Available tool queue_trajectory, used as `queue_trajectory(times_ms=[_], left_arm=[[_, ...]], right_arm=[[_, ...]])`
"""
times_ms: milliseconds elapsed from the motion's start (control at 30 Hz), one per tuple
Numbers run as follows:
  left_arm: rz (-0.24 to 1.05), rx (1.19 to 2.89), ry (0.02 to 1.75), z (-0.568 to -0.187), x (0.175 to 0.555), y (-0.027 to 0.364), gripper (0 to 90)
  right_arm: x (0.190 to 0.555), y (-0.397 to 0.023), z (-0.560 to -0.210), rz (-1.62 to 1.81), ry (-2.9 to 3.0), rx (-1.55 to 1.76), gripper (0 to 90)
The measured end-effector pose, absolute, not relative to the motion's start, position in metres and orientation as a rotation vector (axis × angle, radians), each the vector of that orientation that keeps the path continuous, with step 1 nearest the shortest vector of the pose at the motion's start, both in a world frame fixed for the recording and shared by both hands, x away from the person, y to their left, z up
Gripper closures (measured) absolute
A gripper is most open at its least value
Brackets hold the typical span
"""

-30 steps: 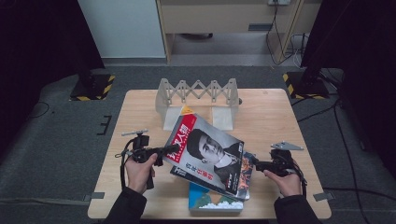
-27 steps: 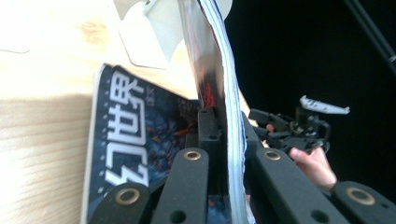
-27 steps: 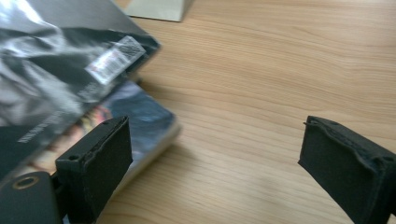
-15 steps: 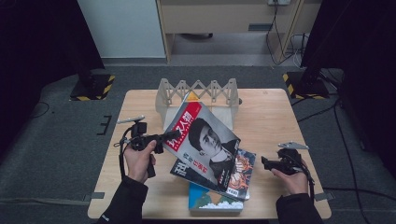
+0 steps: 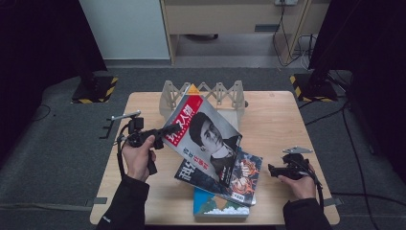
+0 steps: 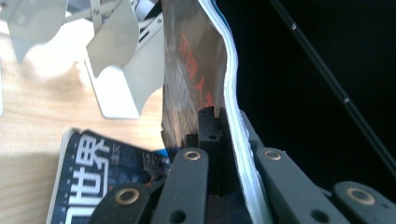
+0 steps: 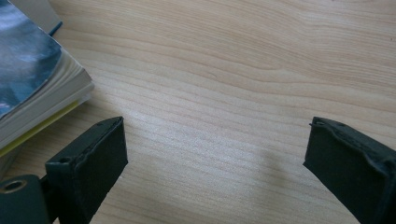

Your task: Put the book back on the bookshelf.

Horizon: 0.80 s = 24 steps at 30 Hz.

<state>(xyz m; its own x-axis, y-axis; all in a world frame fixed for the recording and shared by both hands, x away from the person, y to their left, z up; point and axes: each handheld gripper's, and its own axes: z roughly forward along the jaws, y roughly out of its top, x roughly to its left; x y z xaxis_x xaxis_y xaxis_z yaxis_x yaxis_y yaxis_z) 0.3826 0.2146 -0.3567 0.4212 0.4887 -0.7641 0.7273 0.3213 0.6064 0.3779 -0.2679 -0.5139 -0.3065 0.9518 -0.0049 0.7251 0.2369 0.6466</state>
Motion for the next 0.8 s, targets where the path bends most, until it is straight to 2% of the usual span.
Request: queue_trajectory(times_ms=[800], left_arm=[[-0.055, 1.205, 1.192, -0.302, 0.391, 0.261, 85.7]], right_arm=[[0.381, -0.274, -0.528, 0.729, 2.165, 1.564, 3.4]])
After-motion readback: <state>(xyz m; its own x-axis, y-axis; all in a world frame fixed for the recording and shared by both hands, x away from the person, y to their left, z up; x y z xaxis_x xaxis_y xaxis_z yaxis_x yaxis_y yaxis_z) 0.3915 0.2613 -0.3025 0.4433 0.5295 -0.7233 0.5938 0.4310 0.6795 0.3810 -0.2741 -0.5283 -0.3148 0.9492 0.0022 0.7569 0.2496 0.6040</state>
